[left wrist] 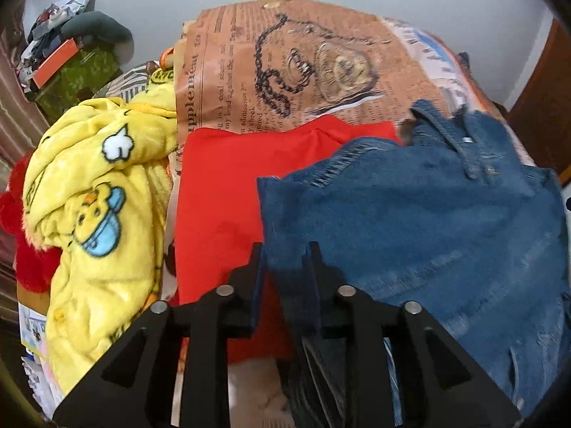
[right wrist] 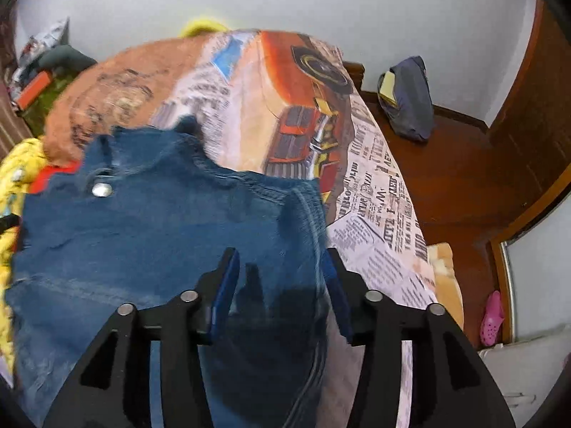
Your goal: Fold large clothes
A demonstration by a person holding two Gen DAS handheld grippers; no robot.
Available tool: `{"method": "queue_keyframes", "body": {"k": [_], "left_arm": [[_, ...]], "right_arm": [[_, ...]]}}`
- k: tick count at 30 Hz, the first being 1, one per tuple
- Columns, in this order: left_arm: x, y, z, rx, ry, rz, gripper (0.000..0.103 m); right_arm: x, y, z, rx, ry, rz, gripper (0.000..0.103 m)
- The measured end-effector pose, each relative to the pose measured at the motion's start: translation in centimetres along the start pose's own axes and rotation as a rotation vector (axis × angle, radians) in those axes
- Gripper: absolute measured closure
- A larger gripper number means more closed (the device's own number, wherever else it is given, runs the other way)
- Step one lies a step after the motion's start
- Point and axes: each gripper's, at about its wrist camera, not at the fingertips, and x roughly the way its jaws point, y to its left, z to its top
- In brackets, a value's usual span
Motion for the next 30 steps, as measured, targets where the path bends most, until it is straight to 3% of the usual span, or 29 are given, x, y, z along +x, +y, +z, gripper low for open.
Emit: {"method": "queue_keyframes", "body": {"k": [1,3,5,8,16,23,30], "left_arm": [[-0.8,-0.2,-0.3,0.007,-0.006,-0.002,0.073],[-3.2,-0.5,-1.0,0.025,-0.029,-0.003,0.055],[-5.5,-0.7,-1.8,0.034,-0.062,-0.015,0.047],[-8.7,-0.6,-2.9,0.038,-0.101,-0.044,0.044],[-16.6,-0.2,-7.3,0.059,-0.188,-0.092,0.019],[-18.4,1.0,-12.4,0.048,-0.160,-0.163,0.017],[-14.2,1.7,-17.7,-0.026,0.003,-0.240,0.017]], "right_arm": [[-0.8,0.1,-0.2,0.002,-0.011,0.010,0.054],[-3.5,0.6,-0.9,0.011,-0.046,0.028,0.042],[-5.4,1.1,-1.4,0.010,-0.082,0.029,0.039],[-8.7,1.9,-2.4,-0.004,-0.126,0.028,0.033],[-14.8,3.8,-5.7,-0.053,-0.214,-0.008,0.019],[-15.6,4.9,-9.5,-0.097,-0.183,0.022,0.017],[-13.9,4.5,-14.3,-0.072,-0.085,0.015,0.017]]}}
